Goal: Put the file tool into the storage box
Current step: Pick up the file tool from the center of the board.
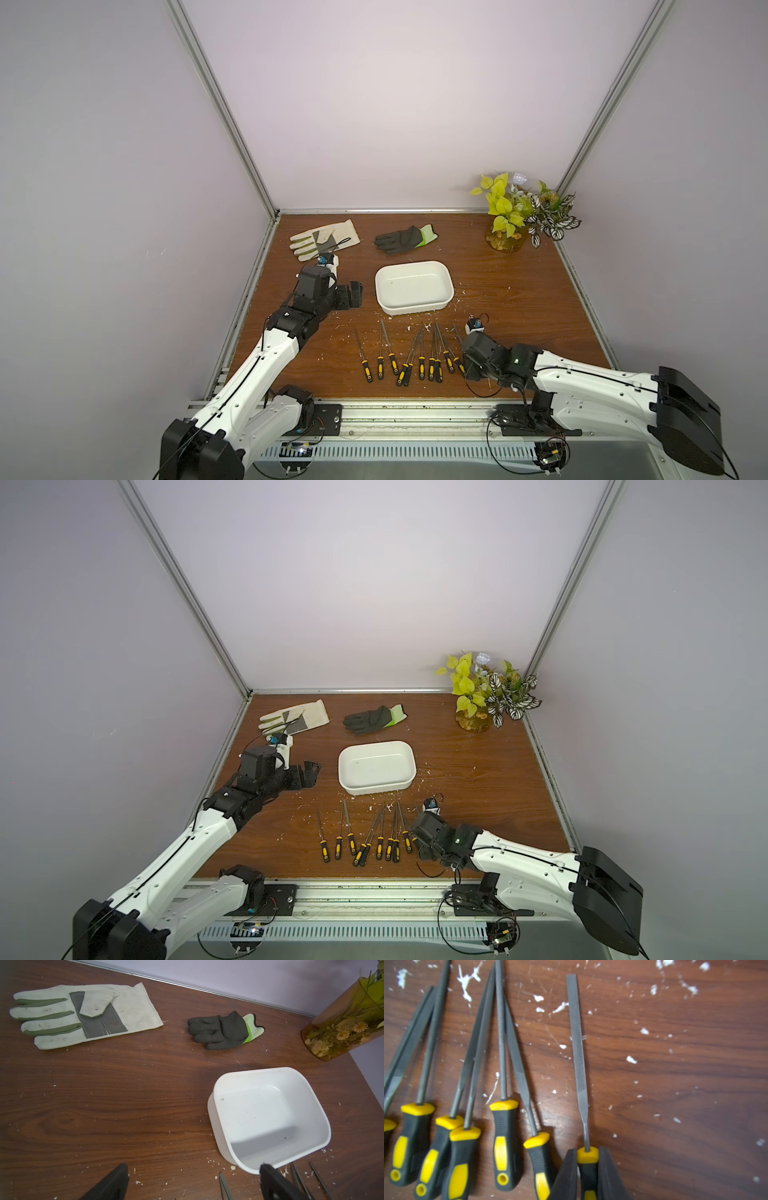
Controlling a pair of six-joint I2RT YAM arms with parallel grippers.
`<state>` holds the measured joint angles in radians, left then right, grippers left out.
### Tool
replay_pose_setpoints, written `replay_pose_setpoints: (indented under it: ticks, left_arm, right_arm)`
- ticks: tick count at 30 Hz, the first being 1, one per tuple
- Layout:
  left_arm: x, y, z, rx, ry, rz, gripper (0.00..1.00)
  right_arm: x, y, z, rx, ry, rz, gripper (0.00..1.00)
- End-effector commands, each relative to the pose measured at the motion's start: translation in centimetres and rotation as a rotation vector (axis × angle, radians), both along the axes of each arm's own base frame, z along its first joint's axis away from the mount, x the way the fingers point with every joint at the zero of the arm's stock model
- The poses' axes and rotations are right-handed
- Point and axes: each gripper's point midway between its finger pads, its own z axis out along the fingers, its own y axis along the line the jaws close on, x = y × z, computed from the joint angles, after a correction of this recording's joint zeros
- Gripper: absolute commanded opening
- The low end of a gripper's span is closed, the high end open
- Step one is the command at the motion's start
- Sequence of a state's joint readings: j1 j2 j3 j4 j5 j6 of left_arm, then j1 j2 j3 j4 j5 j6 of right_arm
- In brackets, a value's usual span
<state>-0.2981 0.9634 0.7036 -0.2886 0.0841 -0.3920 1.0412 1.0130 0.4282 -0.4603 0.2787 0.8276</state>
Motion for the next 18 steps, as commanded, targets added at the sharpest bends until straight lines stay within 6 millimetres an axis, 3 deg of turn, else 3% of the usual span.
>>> replay_pose_setpoints:
  ticks: [1,5,10,13,18]
  left_arm:
    - [0.0,0.0,1.4,0.000,-0.050,-0.005,1.00]
    - [0.3,-0.8,3.2,-0.056,-0.102,-0.027,1.00]
    - [1.9,-2.9,8.0,-0.129,-0.177,-0.103,1.00]
    - [3.1,-3.7,10.0,-0.139,-0.207,-0.130,1.00]
    - [4.8,-4.9,9.9,-0.137,-0.218,-0.173,1.00]
  right_arm:
    - [1.6,0.2,2.9,0.027,-0.097,-0.014,0.02]
    - [3.5,0.4,5.8,0.047,-0.185,-0.031,0.01]
    - [5.6,0.2,8.2,0.017,-0.232,-0.041,0.00]
    - [6.9,0.3,10.1,0.016,-0.286,-0.025,0.00]
    - [9.7,1.5,14.1,-0.003,-0.430,0.071,0.00]
